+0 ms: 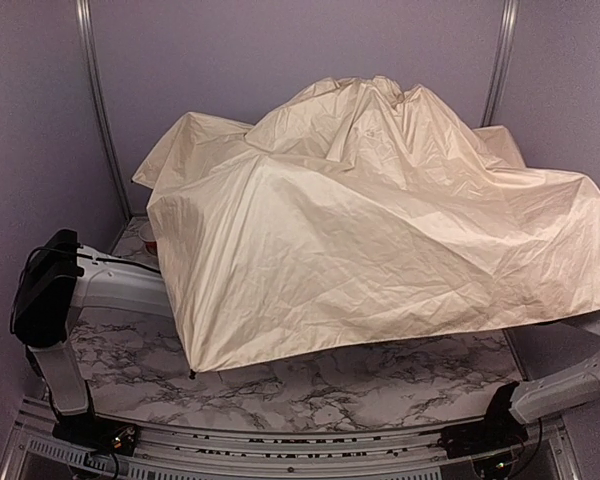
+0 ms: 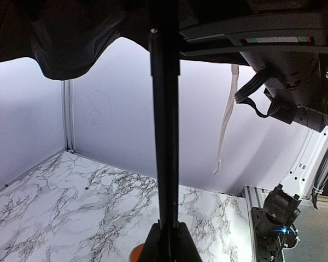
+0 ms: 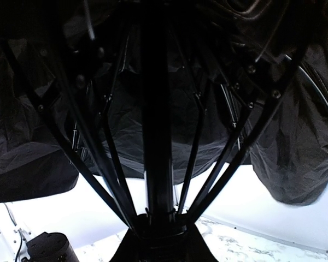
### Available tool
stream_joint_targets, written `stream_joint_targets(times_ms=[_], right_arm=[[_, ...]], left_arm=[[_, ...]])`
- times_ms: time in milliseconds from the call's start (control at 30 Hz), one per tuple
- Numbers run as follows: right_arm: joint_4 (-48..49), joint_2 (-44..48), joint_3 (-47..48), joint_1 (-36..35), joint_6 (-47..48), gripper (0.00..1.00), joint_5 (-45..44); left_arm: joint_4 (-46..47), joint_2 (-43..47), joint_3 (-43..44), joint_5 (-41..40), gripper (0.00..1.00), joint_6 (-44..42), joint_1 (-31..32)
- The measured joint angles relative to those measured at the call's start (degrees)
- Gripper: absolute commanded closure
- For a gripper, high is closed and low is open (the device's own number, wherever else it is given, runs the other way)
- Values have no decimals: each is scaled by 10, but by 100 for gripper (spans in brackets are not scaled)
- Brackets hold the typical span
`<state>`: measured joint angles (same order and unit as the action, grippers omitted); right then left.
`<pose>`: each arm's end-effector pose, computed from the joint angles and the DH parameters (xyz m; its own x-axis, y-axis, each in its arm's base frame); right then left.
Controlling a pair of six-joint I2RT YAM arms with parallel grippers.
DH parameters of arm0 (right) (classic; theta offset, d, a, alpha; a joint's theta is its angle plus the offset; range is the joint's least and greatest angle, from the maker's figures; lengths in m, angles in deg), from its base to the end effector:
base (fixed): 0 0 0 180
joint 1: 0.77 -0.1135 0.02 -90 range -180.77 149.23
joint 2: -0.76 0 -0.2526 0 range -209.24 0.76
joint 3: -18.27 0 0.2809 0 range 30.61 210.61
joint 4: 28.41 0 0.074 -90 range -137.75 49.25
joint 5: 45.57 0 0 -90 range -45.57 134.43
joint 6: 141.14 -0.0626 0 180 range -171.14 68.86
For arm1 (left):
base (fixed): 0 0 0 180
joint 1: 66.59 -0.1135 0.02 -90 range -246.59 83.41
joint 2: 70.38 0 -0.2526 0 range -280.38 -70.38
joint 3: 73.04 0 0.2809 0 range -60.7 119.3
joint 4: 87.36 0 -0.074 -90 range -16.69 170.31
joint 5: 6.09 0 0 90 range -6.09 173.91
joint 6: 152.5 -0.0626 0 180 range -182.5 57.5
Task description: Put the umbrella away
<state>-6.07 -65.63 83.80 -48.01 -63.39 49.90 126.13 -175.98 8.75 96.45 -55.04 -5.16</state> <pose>0.2173 0.2438 0.3907 0.0751 0.3923 -0.9168 -0.8258 0.5398 0.1633 0.2167 -0.4264 0.2661 -0.0449 -0.1826 -0.9822 0.9620 0.2573 -0.0918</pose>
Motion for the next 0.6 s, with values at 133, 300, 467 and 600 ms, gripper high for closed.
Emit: stream_joint_targets(times_ms=[133, 300, 467, 600], right_arm=[[-8, 18, -18, 0, 3, 100, -8], [-33, 31, -50, -4, 3, 100, -7], [-37, 5, -106, -38, 1, 99, -15], [-8, -35, -136, -58, -6, 99, -16]], left_arm=[[-3, 7, -13, 0, 100, -5, 0], [-26, 46, -67, -2, 100, -19, -2], [-48, 81, -89, -11, 100, -29, -10], [-64, 108, -97, -24, 100, -34, -16]])
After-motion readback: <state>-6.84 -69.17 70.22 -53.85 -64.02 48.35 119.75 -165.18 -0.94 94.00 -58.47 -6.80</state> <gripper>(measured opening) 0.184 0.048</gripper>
